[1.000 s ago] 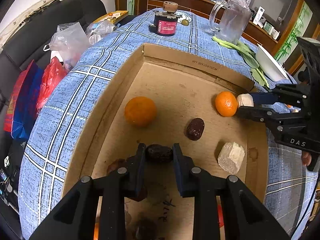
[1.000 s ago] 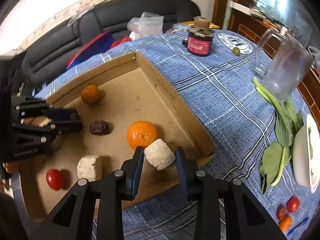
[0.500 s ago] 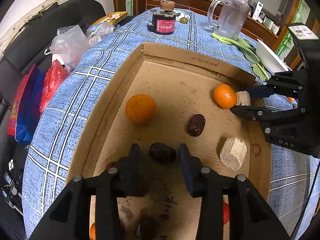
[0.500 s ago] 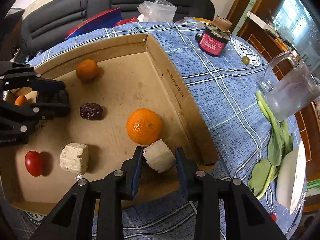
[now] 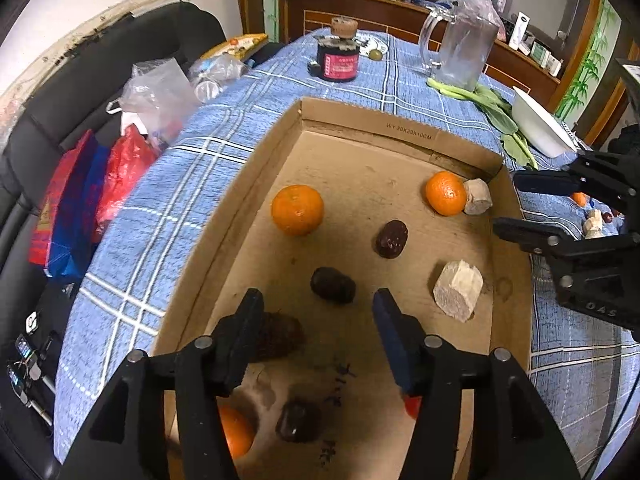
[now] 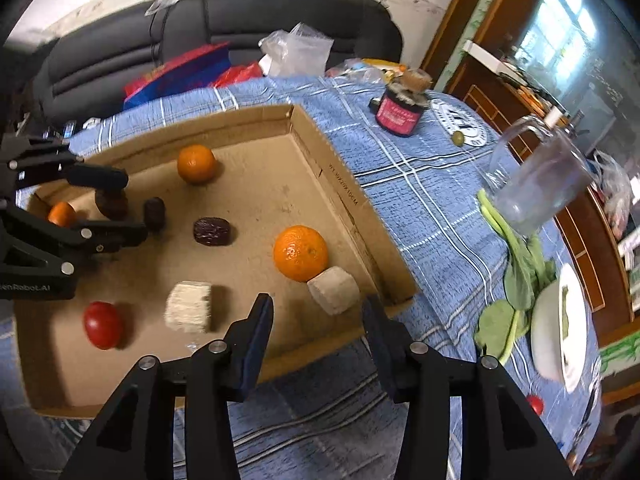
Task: Organize fruits
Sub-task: 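Lower the yam chunk and date into the tray and open both grippers, then move both open grippers back over the table toward the remaining yam chunks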
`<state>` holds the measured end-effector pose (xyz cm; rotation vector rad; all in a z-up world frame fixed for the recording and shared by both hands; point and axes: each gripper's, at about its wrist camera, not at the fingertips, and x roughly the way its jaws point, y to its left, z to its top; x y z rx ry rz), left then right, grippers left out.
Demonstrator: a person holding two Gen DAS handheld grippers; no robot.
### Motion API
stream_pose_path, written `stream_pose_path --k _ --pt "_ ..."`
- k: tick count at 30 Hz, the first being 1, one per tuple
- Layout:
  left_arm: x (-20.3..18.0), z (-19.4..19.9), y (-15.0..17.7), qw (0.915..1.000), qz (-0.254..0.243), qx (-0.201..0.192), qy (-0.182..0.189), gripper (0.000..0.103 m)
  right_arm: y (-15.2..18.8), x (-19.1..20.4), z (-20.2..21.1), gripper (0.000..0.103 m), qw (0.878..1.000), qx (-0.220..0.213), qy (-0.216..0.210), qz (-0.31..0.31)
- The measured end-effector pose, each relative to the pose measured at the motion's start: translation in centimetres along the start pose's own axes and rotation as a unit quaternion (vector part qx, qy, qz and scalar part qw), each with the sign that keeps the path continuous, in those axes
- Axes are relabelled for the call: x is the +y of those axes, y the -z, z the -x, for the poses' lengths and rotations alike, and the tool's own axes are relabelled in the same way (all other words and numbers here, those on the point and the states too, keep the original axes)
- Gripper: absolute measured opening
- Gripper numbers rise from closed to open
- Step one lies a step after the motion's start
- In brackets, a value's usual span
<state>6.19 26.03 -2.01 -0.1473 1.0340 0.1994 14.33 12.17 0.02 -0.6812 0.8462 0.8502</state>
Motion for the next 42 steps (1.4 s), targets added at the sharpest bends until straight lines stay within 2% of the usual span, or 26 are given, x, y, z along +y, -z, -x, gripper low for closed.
stream_pose_path --k 5,9,12,14,16,21,25,30,36,39,42 --pt "0.2 2.2 1.0 0.9996 0.017 -0.023 -0.006 0.057 0.5 0.5 1.9 0.050 0.999 -0.015 0.000 -0.046" --pt "0.4 4.6 2.2 0.9982 0.028 -0.050 -0.016 0.058 0.9 1.7 3.7 0.050 0.996 -0.022 0.020 -0.079" --pt "0.9 6.5 3.1 0.9966 0.043 -0.067 -0.021 0.063 1.3 2.7 5.1 0.050 0.995 -0.027 0.029 -0.096" --pt "1.2 7.3 3.7 0.9955 0.053 -0.075 -0.024 0.067 1.7 3.3 6.0 0.051 0.994 -0.028 0.033 -0.102" --pt "1.5 8.1 4.3 0.9946 0.062 -0.080 -0.023 0.068 2.2 4.0 7.0 0.060 0.993 -0.034 0.038 -0.107" --pt "0.7 9.5 5.6 0.9942 0.060 -0.086 -0.027 0.068 3.8 5.2 9.4 0.062 0.991 -0.053 0.037 -0.120" --pt "-0.8 10.3 6.1 0.9940 0.056 -0.091 -0.023 0.073 5.5 5.5 11.0 0.062 0.989 -0.059 0.040 -0.132" --pt "-3.8 10.6 6.1 0.9948 0.032 -0.095 -0.018 0.074 8.5 4.5 12.3 0.062 0.984 -0.058 0.052 -0.162" --pt "-8.7 10.4 5.8 0.9951 -0.002 -0.099 -0.006 0.074 13.4 1.7 13.9 0.063 0.974 -0.052 0.074 -0.208" --pt "-11.0 10.0 5.7 0.9954 -0.017 -0.095 0.002 0.074 16.1 -0.4 14.6 0.069 0.966 -0.047 0.088 -0.237" --pt "-13.4 9.5 5.6 0.9954 -0.033 -0.090 0.009 0.074 18.7 -2.4 15.1 0.070 0.959 -0.044 0.098 -0.264"
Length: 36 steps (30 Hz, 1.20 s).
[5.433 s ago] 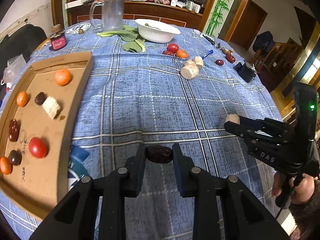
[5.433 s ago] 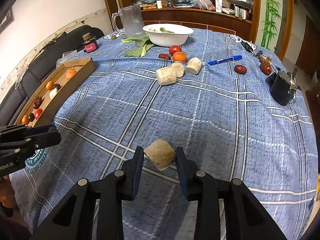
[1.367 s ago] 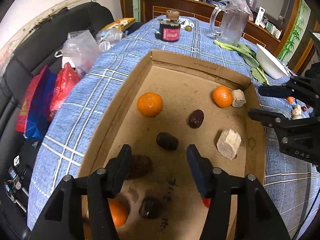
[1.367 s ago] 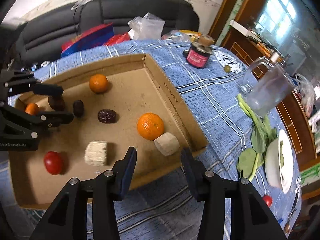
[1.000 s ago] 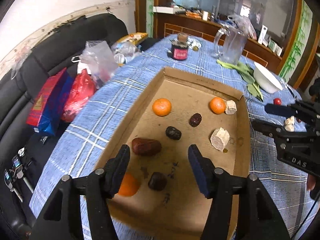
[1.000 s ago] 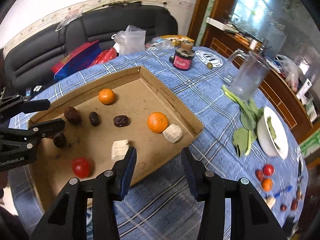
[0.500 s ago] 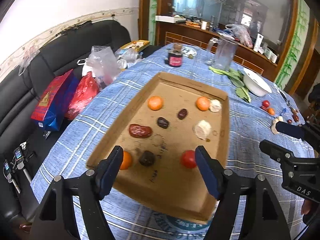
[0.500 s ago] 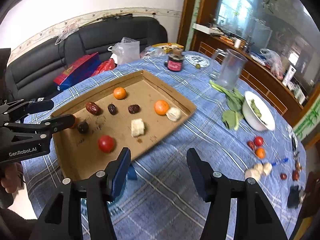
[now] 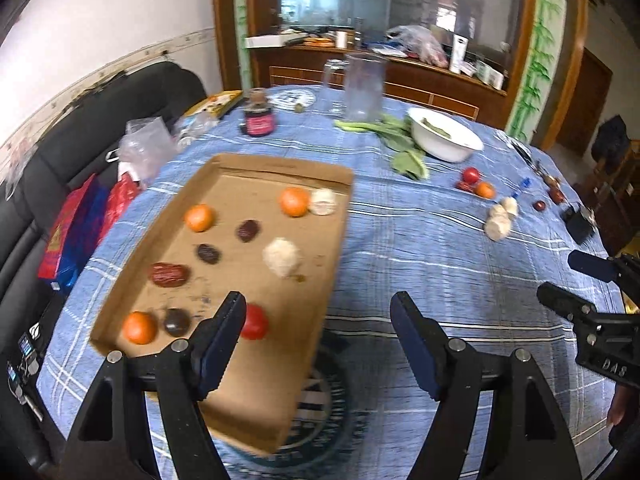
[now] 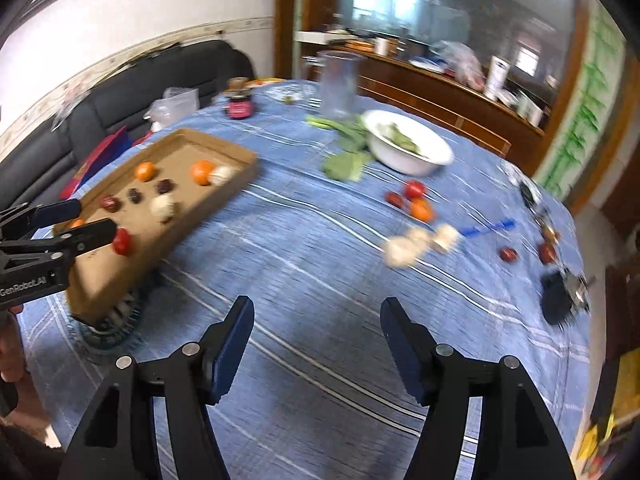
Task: Organize fruits
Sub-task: 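Move both open grippers back over the table toward the remaining yam chunks, then grasp a white yam chunk with the right gripper while the left gripper grasps another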
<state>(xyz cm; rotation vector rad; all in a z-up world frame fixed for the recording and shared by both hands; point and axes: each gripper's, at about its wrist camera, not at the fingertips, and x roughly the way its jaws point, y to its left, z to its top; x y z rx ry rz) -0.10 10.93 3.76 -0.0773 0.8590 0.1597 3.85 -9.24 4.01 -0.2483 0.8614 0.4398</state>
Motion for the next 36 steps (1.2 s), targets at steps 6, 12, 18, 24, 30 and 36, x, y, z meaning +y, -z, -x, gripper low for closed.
stream_pose_path --k 6,12,18,24,30,36 --pt "-4.4 -1.5 -0.3 0.9993 -0.025 0.021 0.016 0.074 1.5 -6.6 -1.0 0.069 0.999 0.010 0.026 -0.045" --pt "-7.4 -3.6 -0.1 0.9976 -0.046 0.050 0.014 0.074 0.8 -10.8 -4.6 0.070 0.997 0.024 0.012 -0.076" --pt "-7.5 -4.7 -0.3 0.9967 -0.040 0.070 0.008 0.074 -1.5 -10.5 -8.9 0.070 0.995 0.029 -0.029 -0.095" --pt "-7.3 -5.7 -1.3 0.9966 -0.031 0.076 -0.001 0.074 -2.7 -9.2 -12.0 0.070 0.995 0.035 -0.035 -0.088" --pt "-9.4 -7.4 -2.9 0.9962 -0.039 0.078 0.002 0.074 -2.2 -9.9 -12.7 0.033 0.994 0.029 -0.052 -0.094" --pt "-14.4 -10.6 -5.3 0.9940 -0.060 0.085 0.033 0.074 0.3 -12.8 -9.8 0.033 0.994 0.012 -0.033 -0.100"
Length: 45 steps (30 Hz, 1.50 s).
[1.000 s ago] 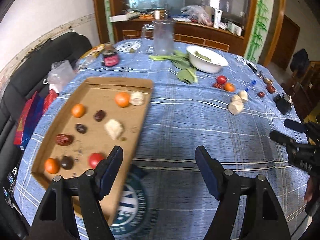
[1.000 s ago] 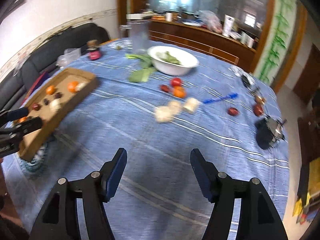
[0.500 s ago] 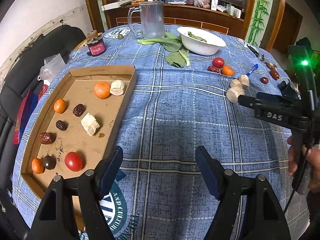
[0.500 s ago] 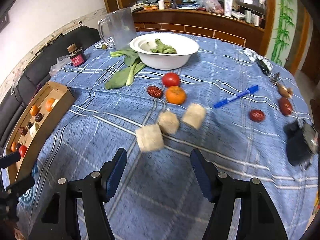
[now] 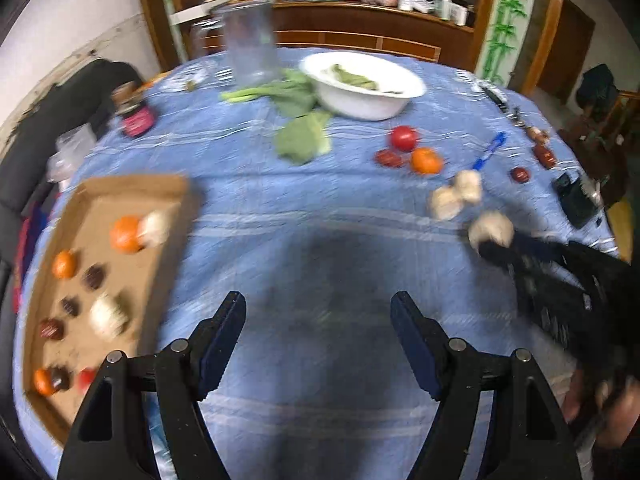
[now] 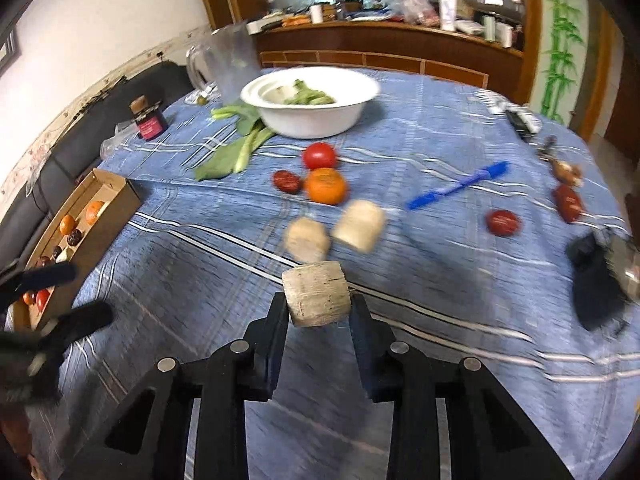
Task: Organize fruits
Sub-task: 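Grasp a white yam chunk with the right gripper while the left gripper grasps another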
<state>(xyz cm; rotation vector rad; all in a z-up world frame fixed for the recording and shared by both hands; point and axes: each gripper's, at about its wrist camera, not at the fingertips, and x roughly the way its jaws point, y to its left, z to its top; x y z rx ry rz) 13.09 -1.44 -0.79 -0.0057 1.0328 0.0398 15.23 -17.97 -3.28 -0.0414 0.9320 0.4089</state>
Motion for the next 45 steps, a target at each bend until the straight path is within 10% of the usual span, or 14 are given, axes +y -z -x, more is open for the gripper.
stream_pose_path --k 13,19,45 --pt "-8.0 -6.8 -5.2 0.9959 -0.074 -0.015 0.049 0.073 3.0 -5.8 3.6 0.033 0.999 0.006 0.014 -0.030" --pt "-8.0 -7.7 -4.9 0.9935 -0.070 -0.006 0.089 0.026 3.0 -6.1 3.7 0.034 0.999 -0.001 0.005 -0.035" --pt "-6.5 -6.3 -3.1 0.9933 -0.055 -0.004 0.102 0.027 3.6 -5.5 3.4 0.032 0.999 0.015 0.034 -0.031"
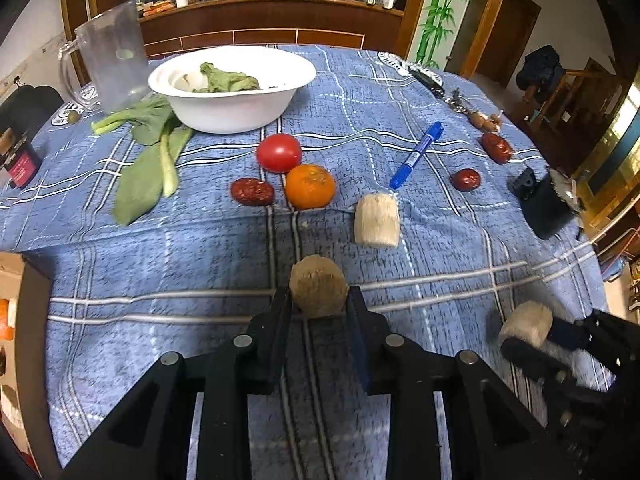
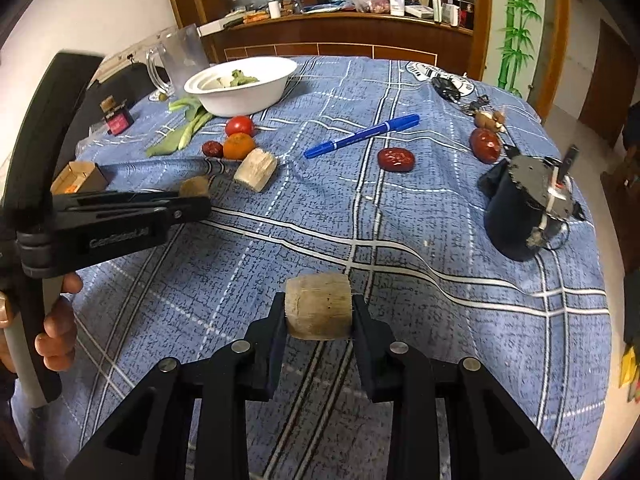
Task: Organize fruits
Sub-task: 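Grasp a white yam chunk with the right gripper while the left gripper grasps another, then carry both held yam chunks over the cardboard tray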
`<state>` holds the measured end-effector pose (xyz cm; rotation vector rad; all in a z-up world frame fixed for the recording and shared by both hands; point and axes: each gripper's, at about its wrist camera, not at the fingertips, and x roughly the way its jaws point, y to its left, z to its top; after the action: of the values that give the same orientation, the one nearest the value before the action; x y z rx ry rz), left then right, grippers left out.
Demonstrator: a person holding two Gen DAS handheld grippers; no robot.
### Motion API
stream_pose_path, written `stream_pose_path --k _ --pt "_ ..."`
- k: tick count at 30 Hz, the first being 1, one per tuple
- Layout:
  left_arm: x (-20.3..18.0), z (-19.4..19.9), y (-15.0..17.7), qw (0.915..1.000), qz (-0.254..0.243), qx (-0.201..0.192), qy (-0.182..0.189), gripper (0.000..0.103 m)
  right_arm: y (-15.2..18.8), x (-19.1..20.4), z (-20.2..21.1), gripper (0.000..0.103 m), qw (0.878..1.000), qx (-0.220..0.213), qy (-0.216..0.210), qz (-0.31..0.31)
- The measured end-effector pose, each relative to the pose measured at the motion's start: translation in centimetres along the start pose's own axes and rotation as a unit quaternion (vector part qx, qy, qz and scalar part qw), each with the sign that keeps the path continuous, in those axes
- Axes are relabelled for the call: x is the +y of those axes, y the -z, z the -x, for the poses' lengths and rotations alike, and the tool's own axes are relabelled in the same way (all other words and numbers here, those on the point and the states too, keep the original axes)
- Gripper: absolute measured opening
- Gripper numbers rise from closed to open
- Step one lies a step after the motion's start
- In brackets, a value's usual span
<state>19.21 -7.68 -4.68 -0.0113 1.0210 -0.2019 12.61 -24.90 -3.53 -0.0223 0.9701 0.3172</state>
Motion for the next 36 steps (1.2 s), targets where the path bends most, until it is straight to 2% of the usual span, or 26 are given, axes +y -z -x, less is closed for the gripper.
stream_pose_path --k 3,5,10,14,17,23,29,36 --pt "0.9 1.6 1.0 0.9999 0.010 -0.001 0.010 0.027 0.3 0.2 1.3 0.032 1.000 -0.009 0.004 0.003" --pt "1.2 2.7 1.8 1.0000 0.008 -0.003 -0.002 0.027 0.7 0.3 2.2 0.032 1.000 -0.015 0.006 0.000" --pt "2.2 6.0 5.5 0.9999 0.009 -0.005 0.006 0.027 1.9 1.5 4.3 0.032 0.999 -0.026 0.021 0.008" --pt "3.1 8.3 8.1 0.9992 0.026 -0.004 0.029 0.027 2.9 3.0 5.2 0.032 0.999 -0.026 0.028 0.013" --pt "3.8 10.1 9.9 0.9992 0.030 -0.010 0.026 0.027 3.9 4.5 5.6 0.032 0.999 -0.022 0.021 0.010" --pt "5.7 13.8 12.5 0.9985 0.038 -0.026 0.028 0.027 4.4 7.6 5.2 0.032 1.000 -0.013 0.012 0.015" --pt "8.8 16.8 13.7 0.9972 0.055 -0.043 0.029 0.027 3.5 11.4 4.4 0.032 0.999 -0.011 -0.005 0.029" --pt "13.9 19.9 14.9 0.9943 0.086 -0.062 0.007 0.027 1.9 16.0 3.2 0.032 0.998 -0.011 -0.028 0.059"
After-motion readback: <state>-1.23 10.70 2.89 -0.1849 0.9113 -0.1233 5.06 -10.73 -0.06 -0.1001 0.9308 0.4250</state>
